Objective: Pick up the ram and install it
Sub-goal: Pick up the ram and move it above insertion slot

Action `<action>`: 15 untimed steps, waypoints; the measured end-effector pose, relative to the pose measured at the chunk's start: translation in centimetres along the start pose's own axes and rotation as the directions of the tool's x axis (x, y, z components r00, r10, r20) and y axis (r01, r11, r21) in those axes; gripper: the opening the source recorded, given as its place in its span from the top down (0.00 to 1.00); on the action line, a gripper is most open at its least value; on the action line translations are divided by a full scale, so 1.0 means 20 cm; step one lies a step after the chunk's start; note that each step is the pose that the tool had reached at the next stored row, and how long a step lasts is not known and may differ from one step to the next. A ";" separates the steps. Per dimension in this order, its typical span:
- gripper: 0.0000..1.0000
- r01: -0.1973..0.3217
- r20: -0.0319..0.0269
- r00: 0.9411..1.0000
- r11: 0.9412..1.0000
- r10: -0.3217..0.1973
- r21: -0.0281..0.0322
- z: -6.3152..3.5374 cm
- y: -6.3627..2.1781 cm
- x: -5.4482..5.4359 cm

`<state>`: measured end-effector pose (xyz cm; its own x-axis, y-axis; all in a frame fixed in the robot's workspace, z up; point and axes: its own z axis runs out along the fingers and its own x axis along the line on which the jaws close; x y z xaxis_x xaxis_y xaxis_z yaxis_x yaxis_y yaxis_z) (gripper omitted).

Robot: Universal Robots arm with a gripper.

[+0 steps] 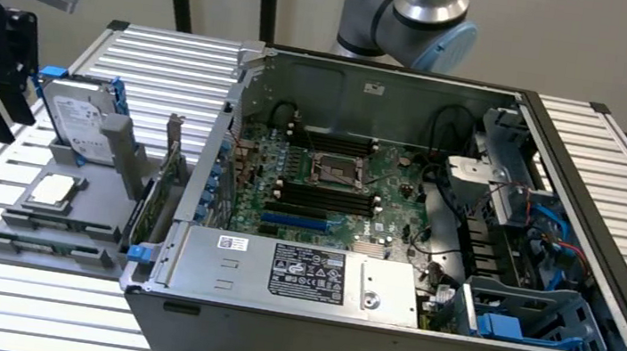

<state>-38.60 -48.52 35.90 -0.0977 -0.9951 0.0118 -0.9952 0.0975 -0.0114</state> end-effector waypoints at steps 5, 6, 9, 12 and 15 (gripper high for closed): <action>0.64 0.000 0.000 1.000 1.000 0.000 0.000 0.046 0.000 0.00; 0.64 0.000 0.000 1.000 1.000 0.000 0.000 0.055 0.000 0.01; 0.64 0.000 0.000 1.000 1.000 0.000 0.000 0.082 0.000 0.01; 0.64 0.000 0.000 1.000 1.000 0.000 0.000 0.110 0.000 0.01; 0.64 0.000 0.000 1.000 1.000 0.000 0.000 0.137 0.008 0.01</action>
<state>-38.77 -48.81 33.16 -0.0978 -0.9951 0.0118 -0.9952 0.0977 -0.0114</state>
